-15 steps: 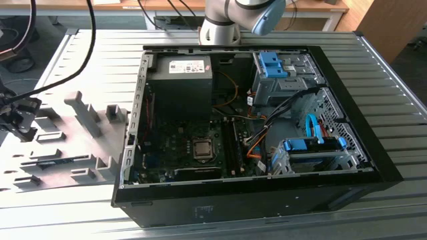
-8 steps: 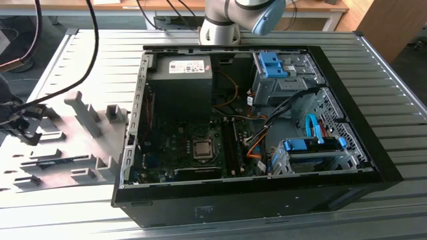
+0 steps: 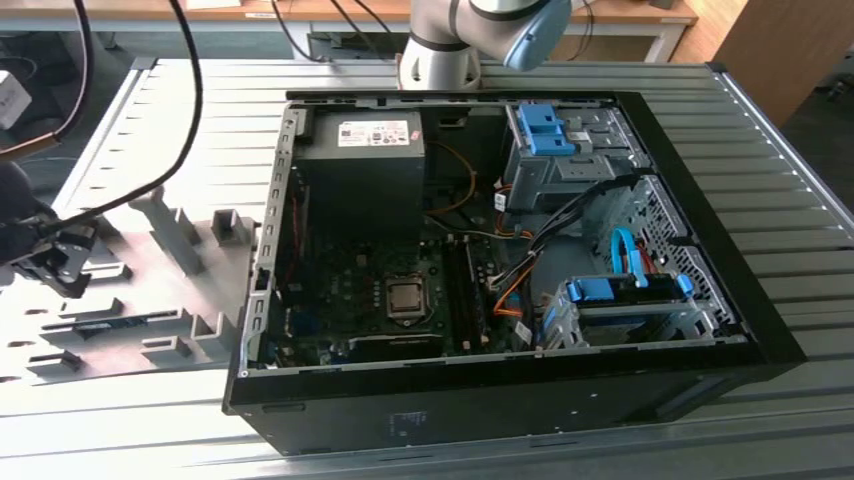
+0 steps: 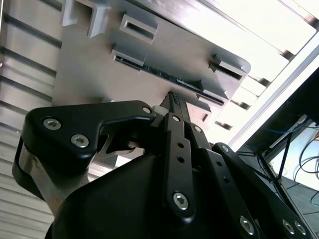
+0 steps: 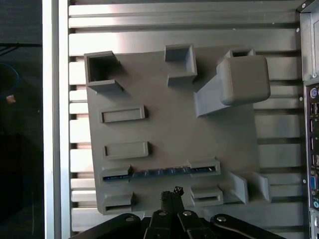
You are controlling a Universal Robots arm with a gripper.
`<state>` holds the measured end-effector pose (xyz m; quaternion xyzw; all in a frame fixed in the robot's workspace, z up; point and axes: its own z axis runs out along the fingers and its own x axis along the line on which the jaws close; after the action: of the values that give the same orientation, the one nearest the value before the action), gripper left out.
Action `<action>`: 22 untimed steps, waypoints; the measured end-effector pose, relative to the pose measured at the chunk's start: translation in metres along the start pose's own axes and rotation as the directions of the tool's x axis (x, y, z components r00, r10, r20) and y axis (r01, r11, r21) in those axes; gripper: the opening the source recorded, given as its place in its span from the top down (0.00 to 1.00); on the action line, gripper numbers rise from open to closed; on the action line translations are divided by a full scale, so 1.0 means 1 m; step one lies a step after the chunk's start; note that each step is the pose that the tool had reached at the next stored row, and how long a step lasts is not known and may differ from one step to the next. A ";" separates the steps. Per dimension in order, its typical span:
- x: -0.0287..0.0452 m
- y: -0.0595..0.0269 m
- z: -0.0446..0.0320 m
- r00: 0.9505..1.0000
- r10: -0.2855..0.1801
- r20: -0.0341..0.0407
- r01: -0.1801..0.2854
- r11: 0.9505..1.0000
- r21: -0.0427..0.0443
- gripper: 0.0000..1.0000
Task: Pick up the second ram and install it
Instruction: 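Reach for the second ram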
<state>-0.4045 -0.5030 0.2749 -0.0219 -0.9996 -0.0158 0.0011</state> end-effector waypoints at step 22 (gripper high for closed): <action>-0.0017 -0.0011 0.0371 1.000 0.000 -0.004 0.000 1.000 0.000 0.89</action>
<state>-0.4030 -0.5031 0.2378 -0.0219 -0.9996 -0.0158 0.0031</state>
